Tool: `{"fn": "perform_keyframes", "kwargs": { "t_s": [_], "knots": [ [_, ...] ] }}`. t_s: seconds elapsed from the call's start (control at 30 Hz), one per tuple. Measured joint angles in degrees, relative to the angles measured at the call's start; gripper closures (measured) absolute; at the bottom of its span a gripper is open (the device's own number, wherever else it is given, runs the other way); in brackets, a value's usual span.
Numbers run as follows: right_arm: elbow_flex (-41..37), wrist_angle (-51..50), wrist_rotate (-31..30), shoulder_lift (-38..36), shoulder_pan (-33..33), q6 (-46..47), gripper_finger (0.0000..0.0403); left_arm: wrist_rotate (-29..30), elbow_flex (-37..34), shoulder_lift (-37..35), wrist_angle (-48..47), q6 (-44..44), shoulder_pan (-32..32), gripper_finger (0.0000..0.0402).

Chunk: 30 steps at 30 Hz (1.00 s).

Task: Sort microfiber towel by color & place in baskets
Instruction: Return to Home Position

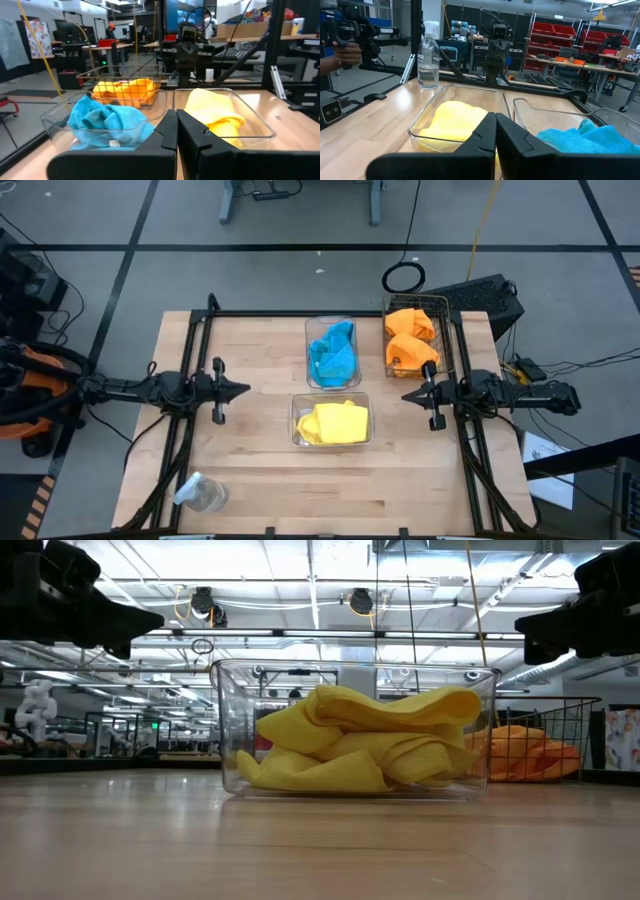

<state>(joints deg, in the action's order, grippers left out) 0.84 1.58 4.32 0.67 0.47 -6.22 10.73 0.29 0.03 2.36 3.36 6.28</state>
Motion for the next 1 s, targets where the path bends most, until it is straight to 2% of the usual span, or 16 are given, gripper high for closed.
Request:
{"fn": "perform_keyframes", "kwargs": {
  "t_s": [0.33,1.0],
  "knots": [
    [0.00,-0.02,-0.01,0.00,0.01,0.00,0.0403,-2.59,-0.04,0.00,-0.49,0.35,-0.31,0.0400],
    [0.00,-0.07,-0.01,0.00,0.00,0.00,0.0403,-1.56,-0.04,0.04,-0.17,0.07,-0.31,0.0400]
  ]
}}
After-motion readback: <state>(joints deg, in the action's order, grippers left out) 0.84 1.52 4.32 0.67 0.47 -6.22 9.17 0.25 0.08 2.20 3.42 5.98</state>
